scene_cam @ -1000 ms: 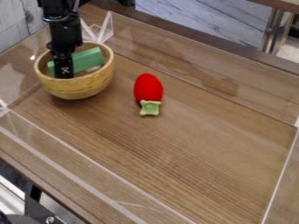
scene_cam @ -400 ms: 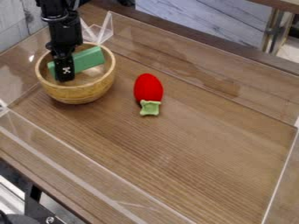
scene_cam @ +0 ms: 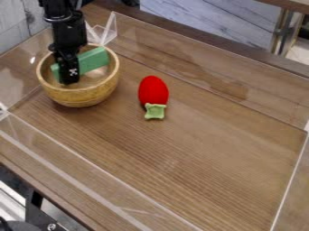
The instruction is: Remove the green stick from the brown bowl and put it on the table
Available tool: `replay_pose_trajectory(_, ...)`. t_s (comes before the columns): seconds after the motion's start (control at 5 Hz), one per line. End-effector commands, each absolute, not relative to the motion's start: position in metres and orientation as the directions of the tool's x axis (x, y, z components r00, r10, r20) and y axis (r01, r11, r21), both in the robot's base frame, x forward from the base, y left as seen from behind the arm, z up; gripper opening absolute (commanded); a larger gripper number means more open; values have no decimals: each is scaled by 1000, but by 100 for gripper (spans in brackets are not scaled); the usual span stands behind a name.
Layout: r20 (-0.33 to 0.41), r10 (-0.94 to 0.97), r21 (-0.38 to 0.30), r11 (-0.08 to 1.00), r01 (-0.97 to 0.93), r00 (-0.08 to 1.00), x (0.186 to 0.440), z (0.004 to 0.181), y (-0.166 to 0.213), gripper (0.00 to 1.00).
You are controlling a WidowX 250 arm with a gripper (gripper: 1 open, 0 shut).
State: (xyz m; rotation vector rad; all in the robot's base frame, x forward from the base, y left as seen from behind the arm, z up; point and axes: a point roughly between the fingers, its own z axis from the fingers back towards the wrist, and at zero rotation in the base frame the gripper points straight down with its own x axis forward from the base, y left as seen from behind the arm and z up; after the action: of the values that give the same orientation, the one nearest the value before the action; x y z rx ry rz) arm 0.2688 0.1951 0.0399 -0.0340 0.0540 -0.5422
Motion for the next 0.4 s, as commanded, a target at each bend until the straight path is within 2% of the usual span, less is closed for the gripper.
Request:
replay_pose_trajectory(0.0,-1,-482,34,876,482,876,267,77,202,0)
replay_pose_trajectory(0.2,5,-485,37,874,484,875,271,81,197,0)
